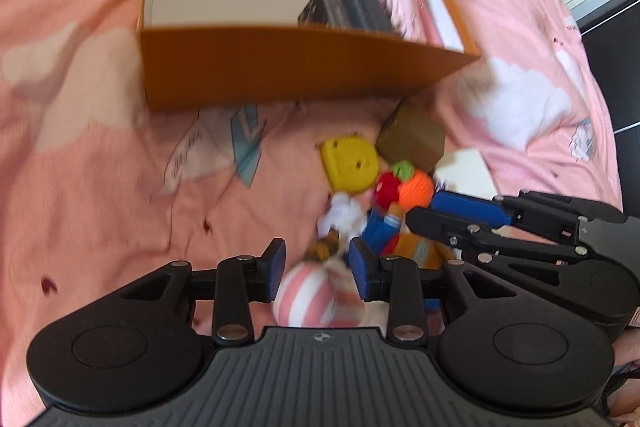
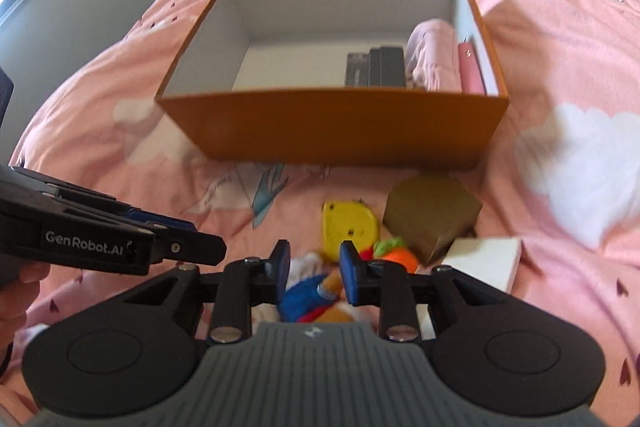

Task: Organize objects
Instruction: 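Move both grippers back to the remaining toys beside the box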

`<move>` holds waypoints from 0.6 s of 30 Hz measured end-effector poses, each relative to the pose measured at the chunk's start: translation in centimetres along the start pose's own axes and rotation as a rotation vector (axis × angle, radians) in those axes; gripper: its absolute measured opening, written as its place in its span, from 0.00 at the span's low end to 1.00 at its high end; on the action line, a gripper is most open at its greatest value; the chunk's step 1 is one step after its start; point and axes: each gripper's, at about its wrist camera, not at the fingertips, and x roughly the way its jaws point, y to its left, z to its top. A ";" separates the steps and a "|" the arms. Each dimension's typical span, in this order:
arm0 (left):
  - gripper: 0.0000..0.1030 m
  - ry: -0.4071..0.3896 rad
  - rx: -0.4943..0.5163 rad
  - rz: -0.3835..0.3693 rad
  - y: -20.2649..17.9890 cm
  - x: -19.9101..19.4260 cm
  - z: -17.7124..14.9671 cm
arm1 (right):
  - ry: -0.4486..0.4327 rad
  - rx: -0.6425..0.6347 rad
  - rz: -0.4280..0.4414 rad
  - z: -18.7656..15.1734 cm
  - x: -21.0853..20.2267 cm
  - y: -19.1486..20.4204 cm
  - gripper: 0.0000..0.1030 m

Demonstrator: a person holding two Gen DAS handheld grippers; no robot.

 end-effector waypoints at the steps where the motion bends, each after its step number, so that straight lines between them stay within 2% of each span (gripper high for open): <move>1: 0.39 0.025 -0.008 -0.001 0.1 0.2 -0.5 | 0.010 -0.007 0.002 -0.3 0.0 0.1 0.29; 4: 0.40 0.074 -0.051 0.004 0.5 0.7 -1.9 | 0.032 -0.018 0.007 -1.0 -0.1 0.3 0.29; 11: 0.44 0.095 -0.066 0.026 0.5 0.6 -3.1 | 0.083 -0.046 0.018 -2.7 0.2 1.3 0.27; 14: 0.44 0.115 -0.088 0.014 0.7 0.7 -3.5 | 0.104 -0.061 0.022 -3.4 0.2 1.9 0.22; 18: 0.44 0.179 -0.124 -0.024 1.2 1.7 -4.1 | 0.128 -0.077 0.026 -4.1 0.3 2.3 0.22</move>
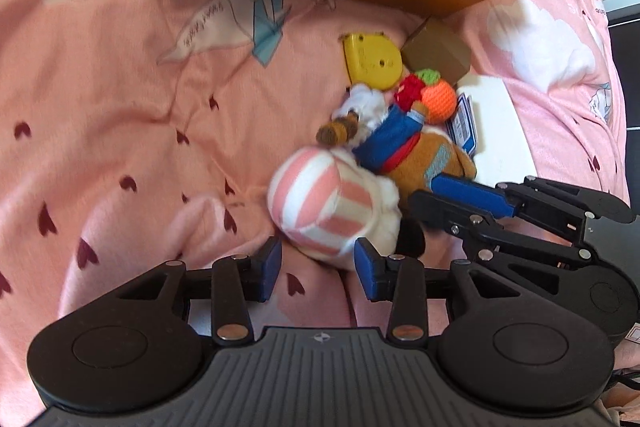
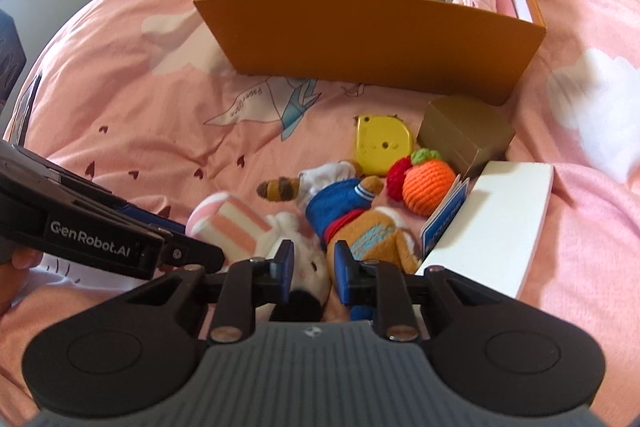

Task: Organize objects
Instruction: 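Move both grippers back to the remaining toys beside the box, then grasp the striped plush with the left gripper while the right grasps the orange-bodied doll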

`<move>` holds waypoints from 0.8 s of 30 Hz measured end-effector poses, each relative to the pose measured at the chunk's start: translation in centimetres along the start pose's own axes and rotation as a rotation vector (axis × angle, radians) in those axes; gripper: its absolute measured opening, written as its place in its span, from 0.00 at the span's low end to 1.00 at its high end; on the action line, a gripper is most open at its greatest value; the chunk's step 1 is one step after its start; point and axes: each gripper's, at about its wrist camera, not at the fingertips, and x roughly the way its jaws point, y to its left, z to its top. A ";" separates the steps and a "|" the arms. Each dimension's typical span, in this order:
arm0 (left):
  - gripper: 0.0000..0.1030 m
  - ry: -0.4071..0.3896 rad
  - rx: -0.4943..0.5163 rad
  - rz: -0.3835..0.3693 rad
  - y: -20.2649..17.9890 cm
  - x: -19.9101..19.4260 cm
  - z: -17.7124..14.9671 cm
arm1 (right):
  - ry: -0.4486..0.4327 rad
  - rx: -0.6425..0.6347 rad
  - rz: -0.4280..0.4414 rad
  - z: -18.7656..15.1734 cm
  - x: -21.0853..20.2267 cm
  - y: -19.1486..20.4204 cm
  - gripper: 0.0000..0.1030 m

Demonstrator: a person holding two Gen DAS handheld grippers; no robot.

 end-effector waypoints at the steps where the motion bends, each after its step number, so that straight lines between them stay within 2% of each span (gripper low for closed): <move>1: 0.44 0.016 -0.001 -0.009 0.0 0.4 0.0 | 0.003 -0.001 0.001 0.0 0.1 0.0 0.22; 7: 0.44 0.009 -0.038 -0.046 -0.1 2.0 0.2 | 0.017 -0.009 -0.019 -0.2 0.3 0.0 0.23; 13: 0.53 -0.030 -0.033 -0.030 -0.8 2.5 0.9 | -0.002 -0.036 -0.088 0.0 -0.1 -0.5 0.23; 16: 0.60 -0.062 -0.054 -0.038 -0.6 2.5 1.2 | 0.023 -0.113 -0.119 0.3 0.4 -0.6 0.24; 20: 0.65 -0.091 -0.071 -0.015 -0.7 2.7 1.6 | 0.061 -0.240 -0.120 0.6 1.3 -0.1 0.39; 24: 0.68 -0.094 -0.073 0.009 -1.0 3.0 2.0 | 0.089 -0.362 -0.156 1.1 2.2 0.7 0.41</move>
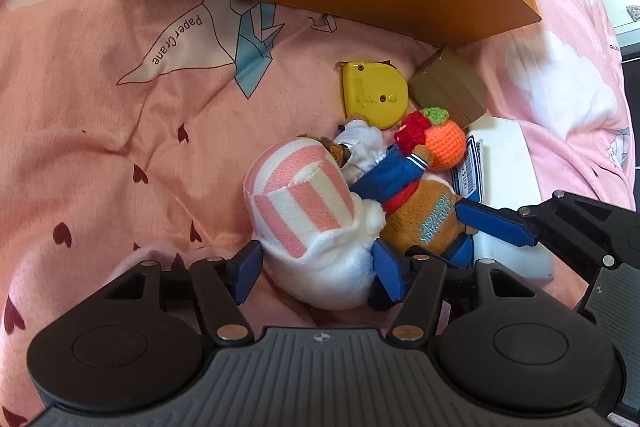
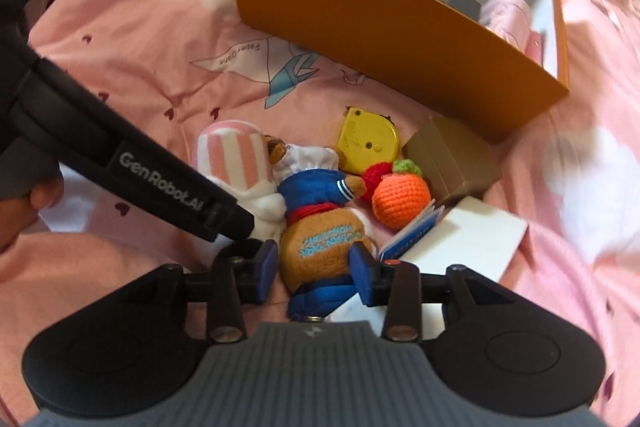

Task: Organize objects
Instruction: 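Grasp the striped plush with the left gripper while the right grasps the orange-bodied doll, then carry the striped plush and the doll with both grippers into the orange box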

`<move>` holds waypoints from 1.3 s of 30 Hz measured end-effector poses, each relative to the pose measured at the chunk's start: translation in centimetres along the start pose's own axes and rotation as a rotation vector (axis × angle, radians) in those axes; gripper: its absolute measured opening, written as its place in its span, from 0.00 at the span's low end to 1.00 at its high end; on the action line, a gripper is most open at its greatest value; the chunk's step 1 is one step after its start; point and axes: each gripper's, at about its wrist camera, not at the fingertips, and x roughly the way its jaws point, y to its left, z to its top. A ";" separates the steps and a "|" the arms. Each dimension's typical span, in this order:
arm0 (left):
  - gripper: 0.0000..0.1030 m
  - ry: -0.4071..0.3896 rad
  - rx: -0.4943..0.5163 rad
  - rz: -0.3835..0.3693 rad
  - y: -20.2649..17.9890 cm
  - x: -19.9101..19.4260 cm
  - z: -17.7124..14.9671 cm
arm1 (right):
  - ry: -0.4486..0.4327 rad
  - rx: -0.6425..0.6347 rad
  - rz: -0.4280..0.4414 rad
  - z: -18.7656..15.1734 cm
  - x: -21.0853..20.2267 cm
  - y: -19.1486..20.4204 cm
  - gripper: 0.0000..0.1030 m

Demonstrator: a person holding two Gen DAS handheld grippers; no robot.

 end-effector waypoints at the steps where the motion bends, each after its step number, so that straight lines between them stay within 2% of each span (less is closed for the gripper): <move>1: 0.69 -0.001 -0.002 0.006 0.0 0.2 0.2 | 0.008 -0.025 -0.004 0.2 0.2 0.1 0.41; 9: 0.75 0.034 0.054 0.060 -0.8 1.6 0.6 | 0.092 -0.092 0.031 1.6 2.2 -1.2 0.44; 16: 0.78 0.112 0.012 -0.026 0.7 2.9 0.3 | 0.130 -0.155 0.023 1.6 3.5 -0.7 0.59; 20: 0.75 0.093 0.025 -0.023 0.5 2.6 0.3 | 0.129 -0.208 -0.013 1.4 4.0 0.0 0.62; 27: 0.69 0.053 0.011 -0.061 1.2 1.0 0.1 | 0.095 -0.191 -0.021 1.2 3.5 -0.1 0.53; 31: 0.69 0.002 0.050 -0.083 1.3 -1.3 0.1 | 0.064 -0.124 0.012 1.3 2.4 -1.0 0.51; 39: 0.69 -0.108 0.142 -0.104 1.0 -6.0 0.9 | -0.033 0.072 0.146 2.2 -0.6 -3.8 0.51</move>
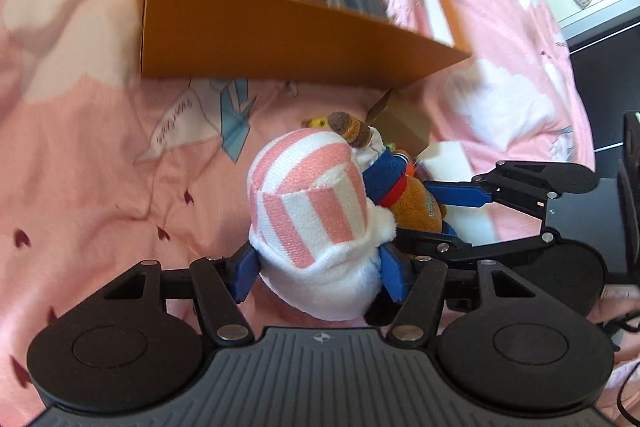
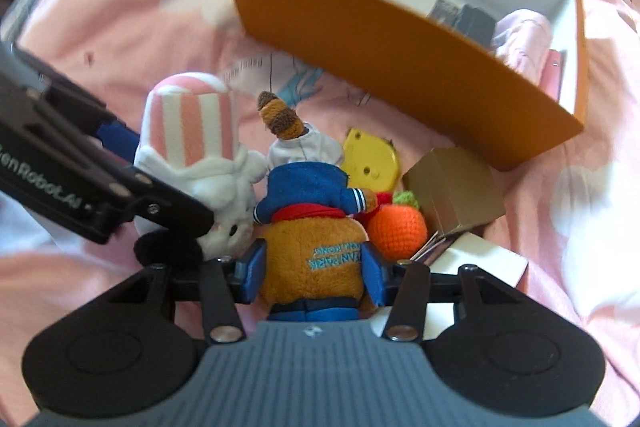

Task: Organize objects
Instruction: 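Carry the striped plush and the doll with both grippers into the orange box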

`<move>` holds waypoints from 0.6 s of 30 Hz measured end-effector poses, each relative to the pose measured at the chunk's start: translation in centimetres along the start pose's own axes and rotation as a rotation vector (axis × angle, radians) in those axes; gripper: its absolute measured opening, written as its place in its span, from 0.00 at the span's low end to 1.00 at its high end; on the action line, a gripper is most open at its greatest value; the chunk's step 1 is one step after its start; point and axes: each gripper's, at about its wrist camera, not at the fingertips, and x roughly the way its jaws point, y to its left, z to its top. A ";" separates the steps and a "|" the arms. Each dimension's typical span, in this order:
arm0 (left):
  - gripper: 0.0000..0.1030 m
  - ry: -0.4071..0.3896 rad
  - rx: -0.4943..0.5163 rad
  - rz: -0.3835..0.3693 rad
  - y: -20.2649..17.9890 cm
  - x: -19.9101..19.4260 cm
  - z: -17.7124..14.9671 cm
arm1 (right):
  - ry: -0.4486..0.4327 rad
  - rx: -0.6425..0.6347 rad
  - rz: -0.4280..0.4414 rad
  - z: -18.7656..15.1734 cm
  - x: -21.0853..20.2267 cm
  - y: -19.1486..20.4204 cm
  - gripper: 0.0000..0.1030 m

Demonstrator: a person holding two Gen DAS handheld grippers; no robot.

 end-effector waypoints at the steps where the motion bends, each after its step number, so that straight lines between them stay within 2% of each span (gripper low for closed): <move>1: 0.69 -0.012 0.012 -0.011 -0.1 -0.7 0.3 | -0.017 0.023 0.015 0.1 -0.5 -0.3 0.51; 10: 0.69 -0.089 0.112 -0.061 -1.5 -5.6 2.7 | -0.194 0.188 0.133 1.1 -5.2 -2.4 0.50; 18: 0.69 -0.187 0.214 -0.035 -3.7 -9.3 6.5 | -0.388 0.289 0.175 3.4 -8.8 -4.2 0.50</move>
